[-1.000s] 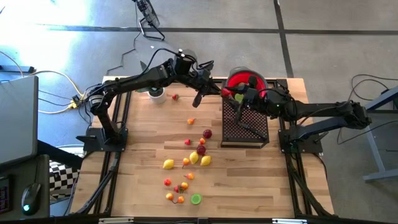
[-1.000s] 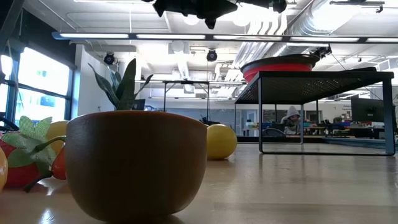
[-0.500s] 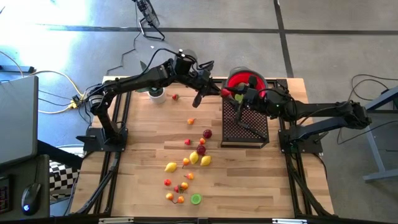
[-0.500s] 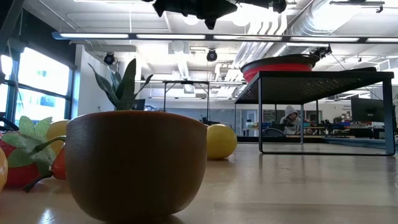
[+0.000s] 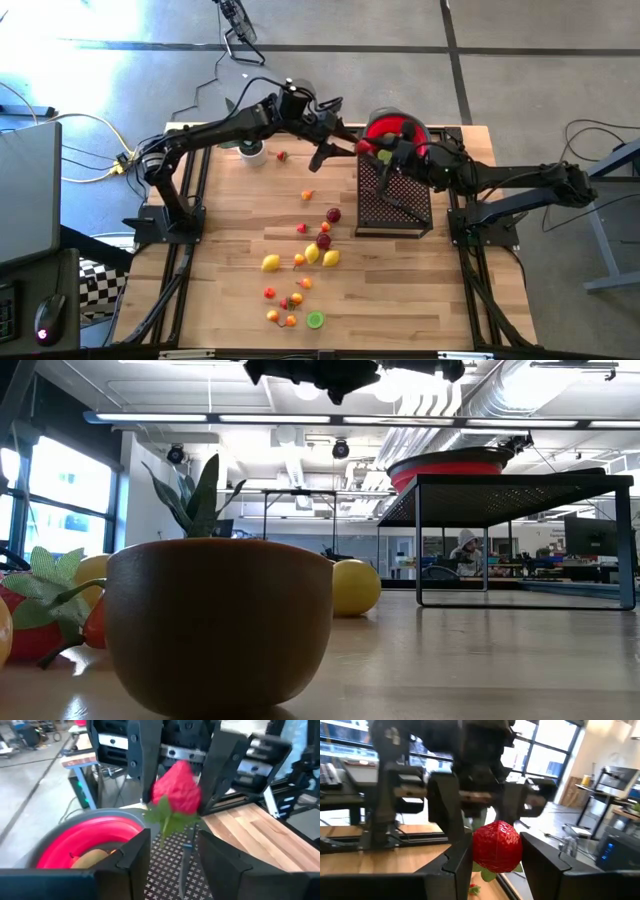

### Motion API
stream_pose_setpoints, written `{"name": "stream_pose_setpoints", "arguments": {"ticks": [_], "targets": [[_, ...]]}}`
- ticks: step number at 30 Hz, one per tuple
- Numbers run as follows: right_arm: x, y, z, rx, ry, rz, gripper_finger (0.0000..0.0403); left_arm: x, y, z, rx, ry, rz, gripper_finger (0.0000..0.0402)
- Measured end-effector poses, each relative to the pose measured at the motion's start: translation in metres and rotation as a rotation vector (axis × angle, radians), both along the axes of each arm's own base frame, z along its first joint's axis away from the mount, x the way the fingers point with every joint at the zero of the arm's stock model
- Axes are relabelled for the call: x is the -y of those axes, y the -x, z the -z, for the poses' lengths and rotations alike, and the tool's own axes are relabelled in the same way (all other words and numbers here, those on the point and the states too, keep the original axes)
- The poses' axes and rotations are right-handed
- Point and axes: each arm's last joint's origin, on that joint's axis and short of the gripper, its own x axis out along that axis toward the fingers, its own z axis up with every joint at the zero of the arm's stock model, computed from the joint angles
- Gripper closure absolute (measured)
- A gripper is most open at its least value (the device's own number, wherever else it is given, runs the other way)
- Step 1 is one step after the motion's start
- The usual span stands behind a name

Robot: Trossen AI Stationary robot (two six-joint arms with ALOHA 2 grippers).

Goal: Pick & Place Fruit
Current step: Put the strawberry into the strainer bowl on the shelf

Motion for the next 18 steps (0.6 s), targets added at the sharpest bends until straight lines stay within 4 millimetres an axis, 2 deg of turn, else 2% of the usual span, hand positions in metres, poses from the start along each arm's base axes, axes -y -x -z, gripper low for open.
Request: {"name": "stream_pose_setpoints", "arguments": {"ticks": [4, 9, 14, 18], "targets": [[0.001, 0.002, 0.001, -0.016, -0.003, 0.059, 0.0262, -0.002, 0.012, -0.010, 0.001, -0.037, -0.048, 0.0251], [0.005, 0.007, 0.004, -0.063, -0.017, 0.215, 0.0261, -0.016, 0.030, -0.015, -0.039, 0.003, -0.105, 0.0268], [0.010, 0.012, 0.008, -0.124, -0.083, 0.358, 0.0261, -0.028, 0.039, -0.015, -0.048, 0.069, -0.058, 0.0279], [0.018, 0.017, 0.000, -0.155, -0.175, 0.403, 0.0261, -0.028, 0.040, -0.014, -0.051, 0.078, -0.039, 0.0282]]}}
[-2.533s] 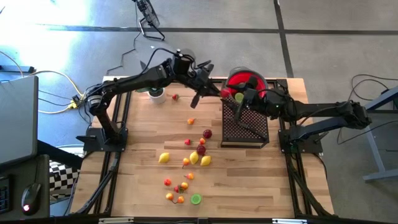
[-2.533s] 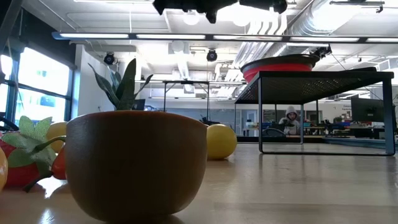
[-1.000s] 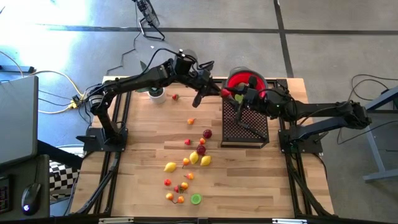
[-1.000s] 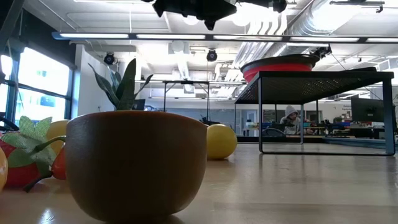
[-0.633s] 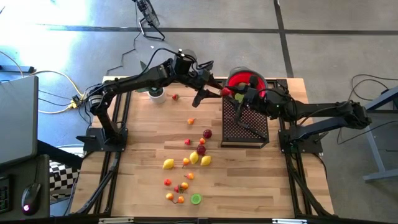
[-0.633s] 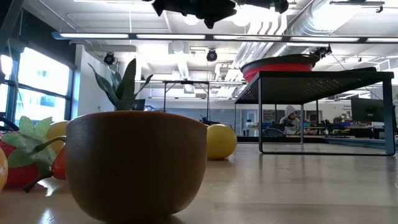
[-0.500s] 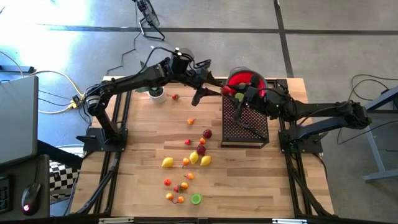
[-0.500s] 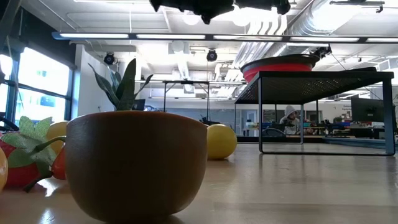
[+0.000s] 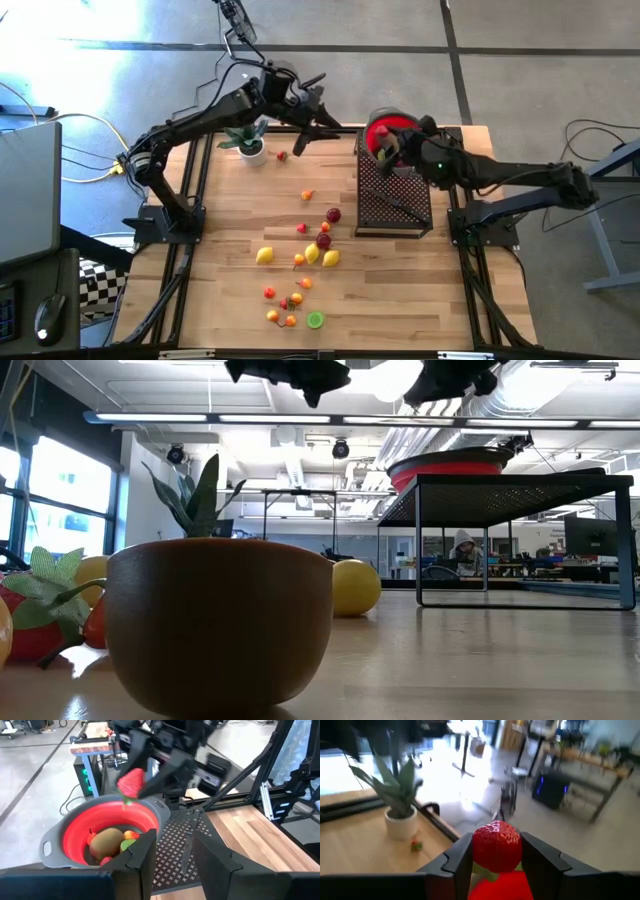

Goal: Pick & Place Fruit
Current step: Put the strawberry into the strainer bowl on the shelf, then put the lemon into the strainer bowl on the shelf

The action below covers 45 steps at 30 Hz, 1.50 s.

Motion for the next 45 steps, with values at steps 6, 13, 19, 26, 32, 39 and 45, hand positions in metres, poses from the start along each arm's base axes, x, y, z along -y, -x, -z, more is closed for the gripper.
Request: {"name": "stream_pose_setpoints", "arguments": {"ticks": [6, 13, 19, 26, 32, 39, 45], "targets": [[0.016, 0.011, -0.006, -0.019, -0.189, 0.035, 0.0261, 0.000, 0.000, 0.000, -0.002, -0.001, 0.003, 0.0282], [0.037, 0.024, 0.007, -0.058, -0.371, 0.084, 0.0261, 0.001, 0.000, 0.000, -0.002, -0.001, 0.003, 0.0282], [0.049, 0.028, 0.020, -0.113, -0.490, 0.122, 0.0261, 0.001, 0.000, 0.000, -0.001, -0.001, 0.004, 0.0282], [0.055, 0.023, 0.034, -0.197, -0.553, 0.128, 0.0261, 0.001, 0.000, 0.000, -0.001, -0.001, 0.002, 0.0282], [0.056, 0.020, 0.037, -0.224, -0.545, 0.129, 0.0242, 0.000, -0.001, 0.001, -0.002, -0.001, 0.001, 0.0282], [0.056, 0.021, 0.036, -0.252, -0.507, 0.120, 0.0190, 0.000, -0.001, 0.001, -0.002, -0.001, 0.000, 0.0282], [0.053, 0.025, 0.023, -0.182, -0.448, 0.085, 0.0195, 0.000, -0.001, 0.001, -0.008, -0.009, -0.030, 0.0282]]}}
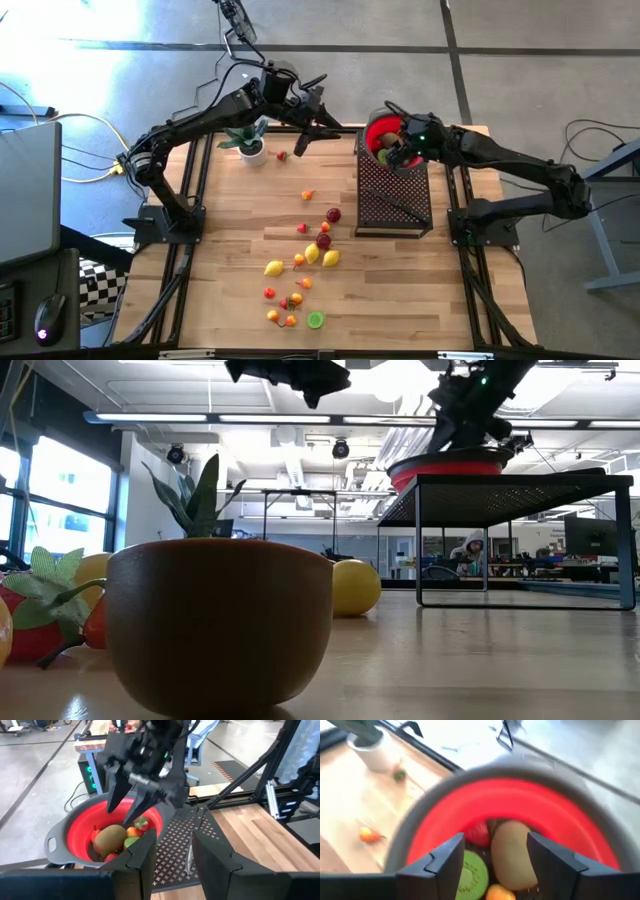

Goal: Pick & Place Fruit
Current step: Put the lemon into the strainer bowl on the shelf

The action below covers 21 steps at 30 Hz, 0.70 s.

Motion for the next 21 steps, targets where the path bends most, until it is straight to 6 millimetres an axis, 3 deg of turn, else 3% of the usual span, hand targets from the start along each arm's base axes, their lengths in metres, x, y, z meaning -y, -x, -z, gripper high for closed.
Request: {"name": "stream_pose_setpoints", "arguments": {"ticks": [6, 13, 16, 21], "targets": [[-0.015, 0.000, -0.016, 0.080, 0.076, -0.193, 0.0272, -0.001, 0.000, 0.005, -0.016, 0.003, -0.005, 0.0282], [-0.034, -0.008, -0.019, 0.061, 0.132, -0.338, 0.0385, 0.009, -0.011, 0.037, -0.057, 0.038, -0.005, 0.0308], [-0.046, -0.014, -0.022, 0.084, 0.161, -0.415, 0.0394, 0.018, -0.011, 0.050, -0.092, 0.051, 0.006, 0.0343], [-0.066, -0.020, -0.024, 0.108, 0.188, -0.523, 0.0399, 0.029, 0.006, 0.058, -0.110, 0.058, 0.015, 0.0396]]}}
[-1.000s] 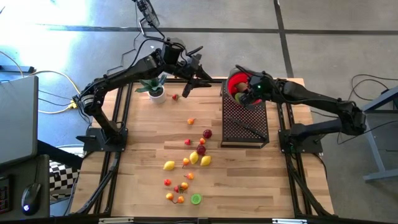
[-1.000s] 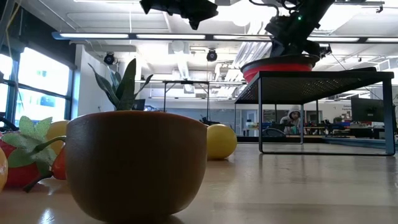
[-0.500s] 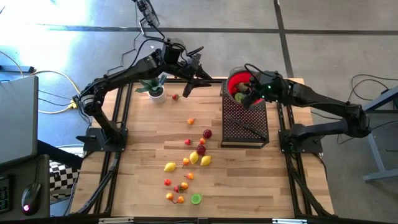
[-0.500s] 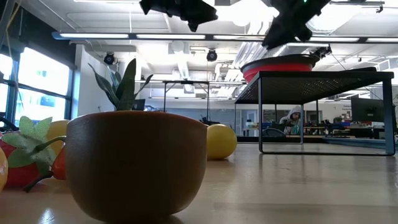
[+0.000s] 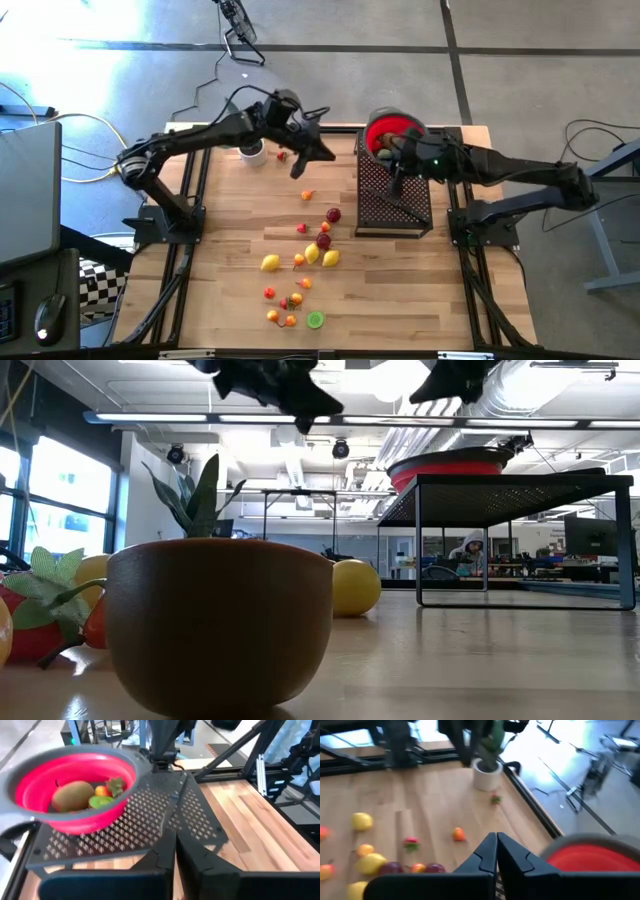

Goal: Pick & Place Fruit
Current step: Put the lemon into the strainer bowl on the shelf

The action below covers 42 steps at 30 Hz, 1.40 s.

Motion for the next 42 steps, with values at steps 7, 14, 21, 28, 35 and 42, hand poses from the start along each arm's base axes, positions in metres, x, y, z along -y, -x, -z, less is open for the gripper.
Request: {"name": "stream_pose_setpoints", "arguments": {"ticks": [7, 14, 21, 28, 35, 42], "targets": [[-0.018, -0.009, 0.011, 0.046, 0.007, -0.081, 0.0399, 0.016, 0.031, 0.012, -0.017, 0.016, -0.090, 0.0390], [-0.025, -0.012, 0.020, 0.079, -0.020, -0.091, 0.0399, 0.043, 0.057, 0.029, -0.197, 0.051, -0.268, 0.0389], [-0.026, -0.014, 0.019, 0.121, -0.020, -0.098, 0.0399, 0.076, 0.064, 0.037, -0.372, -0.006, -0.336, 0.0389], [-0.026, -0.014, 0.018, 0.137, -0.022, -0.104, 0.0399, 0.101, 0.069, 0.047, -0.532, 0.115, -0.341, 0.0389], [-0.026, -0.014, 0.018, 0.140, -0.022, -0.105, 0.0399, 0.122, 0.078, 0.055, -0.689, 0.261, -0.412, 0.0389], [-0.027, -0.014, 0.018, 0.140, -0.034, -0.132, 0.0399, 0.137, 0.085, 0.059, -0.800, 0.393, -0.510, 0.0389]]}}
